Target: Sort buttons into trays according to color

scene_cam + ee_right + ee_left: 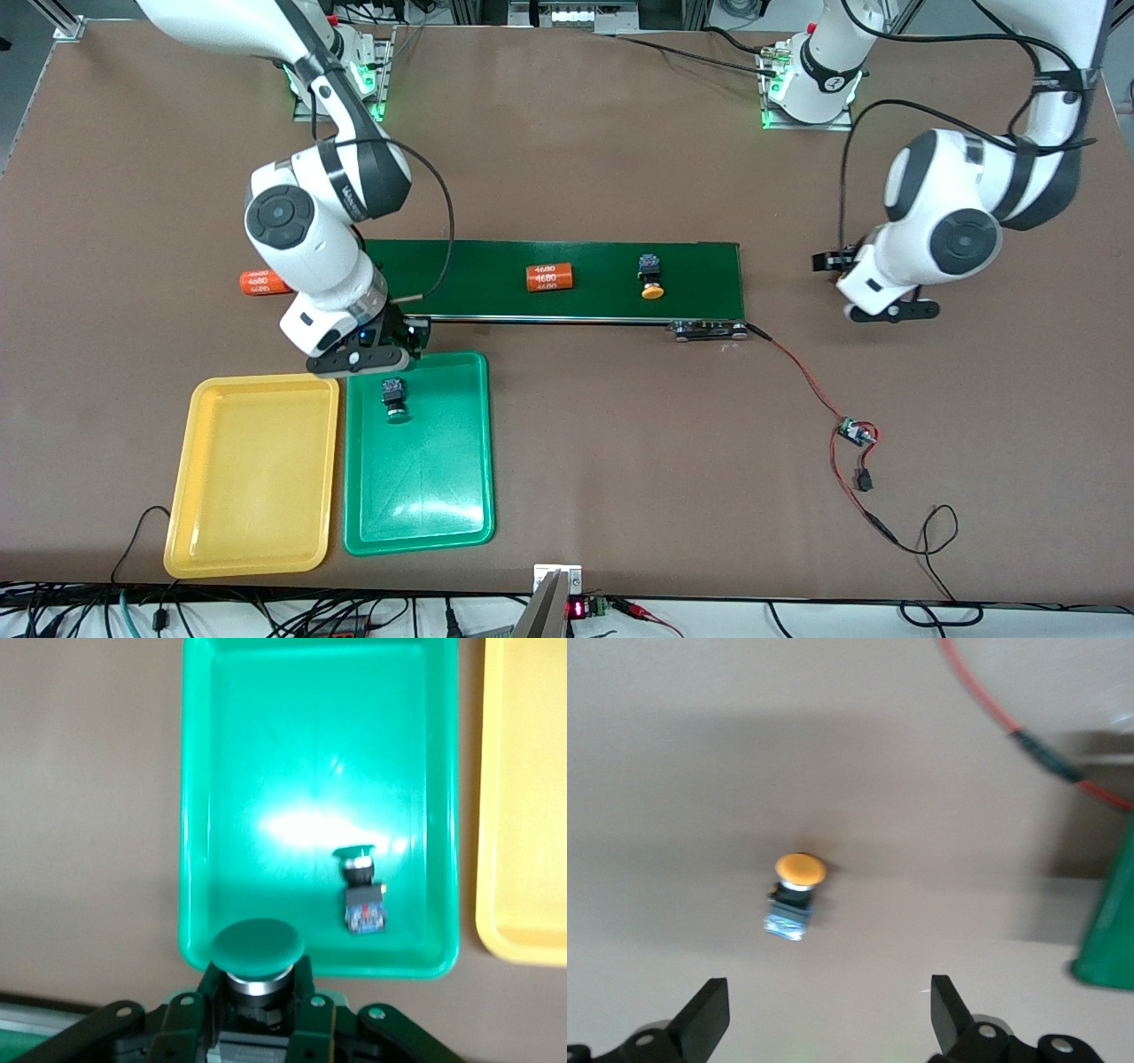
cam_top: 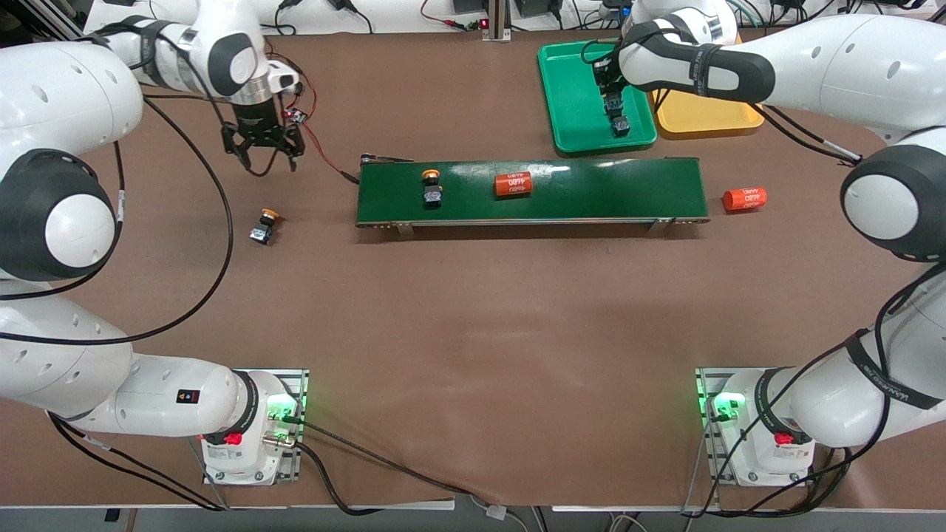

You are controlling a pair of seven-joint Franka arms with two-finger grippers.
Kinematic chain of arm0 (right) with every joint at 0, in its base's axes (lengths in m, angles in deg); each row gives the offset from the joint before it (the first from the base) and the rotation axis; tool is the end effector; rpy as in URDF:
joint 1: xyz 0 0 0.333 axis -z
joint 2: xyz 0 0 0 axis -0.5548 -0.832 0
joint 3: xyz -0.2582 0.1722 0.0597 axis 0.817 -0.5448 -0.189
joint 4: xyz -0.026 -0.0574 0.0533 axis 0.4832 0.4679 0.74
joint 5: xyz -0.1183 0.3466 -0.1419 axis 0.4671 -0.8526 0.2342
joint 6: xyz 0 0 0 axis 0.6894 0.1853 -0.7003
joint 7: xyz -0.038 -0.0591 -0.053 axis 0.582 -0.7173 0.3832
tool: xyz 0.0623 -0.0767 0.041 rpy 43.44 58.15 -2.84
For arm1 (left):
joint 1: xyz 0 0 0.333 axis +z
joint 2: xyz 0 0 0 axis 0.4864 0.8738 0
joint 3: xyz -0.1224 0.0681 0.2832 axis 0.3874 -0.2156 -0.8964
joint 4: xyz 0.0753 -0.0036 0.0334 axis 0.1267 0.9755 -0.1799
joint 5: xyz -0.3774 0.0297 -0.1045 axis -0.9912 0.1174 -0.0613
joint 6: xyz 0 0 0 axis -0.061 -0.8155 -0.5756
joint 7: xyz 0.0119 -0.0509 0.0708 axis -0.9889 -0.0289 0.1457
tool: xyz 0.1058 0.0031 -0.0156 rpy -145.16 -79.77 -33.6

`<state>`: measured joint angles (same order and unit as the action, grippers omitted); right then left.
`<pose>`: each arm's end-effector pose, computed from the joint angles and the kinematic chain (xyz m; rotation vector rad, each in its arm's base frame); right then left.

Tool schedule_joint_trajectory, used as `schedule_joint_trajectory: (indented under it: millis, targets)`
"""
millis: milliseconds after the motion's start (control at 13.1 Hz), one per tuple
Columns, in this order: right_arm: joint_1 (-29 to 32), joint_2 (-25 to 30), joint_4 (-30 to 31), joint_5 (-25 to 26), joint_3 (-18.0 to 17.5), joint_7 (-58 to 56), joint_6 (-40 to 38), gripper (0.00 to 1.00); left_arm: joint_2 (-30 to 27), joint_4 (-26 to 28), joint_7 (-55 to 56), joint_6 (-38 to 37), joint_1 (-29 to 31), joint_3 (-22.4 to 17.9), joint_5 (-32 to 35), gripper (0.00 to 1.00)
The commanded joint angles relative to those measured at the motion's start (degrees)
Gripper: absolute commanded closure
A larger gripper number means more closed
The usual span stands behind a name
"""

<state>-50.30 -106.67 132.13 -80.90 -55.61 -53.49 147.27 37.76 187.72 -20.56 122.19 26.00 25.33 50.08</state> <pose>0.6407 0.2642 0.3487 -3.0505 -0.1456 -0.2757 0.5307 -0.0357 0.3110 -2.9776 -0.0627 0.5708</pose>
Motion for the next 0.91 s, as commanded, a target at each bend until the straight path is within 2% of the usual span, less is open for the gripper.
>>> schedule_joint_trajectory:
  millis: [0, 304, 457, 685, 761, 837]
  targets:
    - [-0.54, -8.36, -7.45, -0.11, 0.47, -1.62, 2.69, 0.71, -0.2, 4.38, -7.88, 4.32, -0.07, -4.27, 0.88, 0.0]
    - [-0.89, -14.88, -7.37, 0.24, 2.14, -6.09, 10.77, 0.7, -0.2, 13.0, -13.53, 18.47, 0.73, -6.31, 0.88, 0.0]
    - [-0.8, -15.77, -7.2, 0.24, 2.32, -7.07, 12.2, 0.7, -0.2, 16.69, -13.53, 23.13, 0.73, -6.4, 0.88, 0.0]
    - [-0.71, -16.29, -7.2, 0.24, 2.4, -7.42, 13.07, 0.69, 0.24, 24.51, -13.53, 36.13, 0.73, -6.4, 0.88, 0.0]
    - [-0.71, -16.56, -7.02, 0.24, 2.4, -7.34, 13.95, 0.67, 0.94, 25.4, -13.62, 37.64, 0.73, -6.4, 0.88, 0.0]
    - [-0.8, -17.08, -7.02, 0.15, 2.4, -7.33, 15.0, 0.52, 1.55, 26.72, -13.62, 40.01, 0.73, -6.4, 0.88, 0.01]
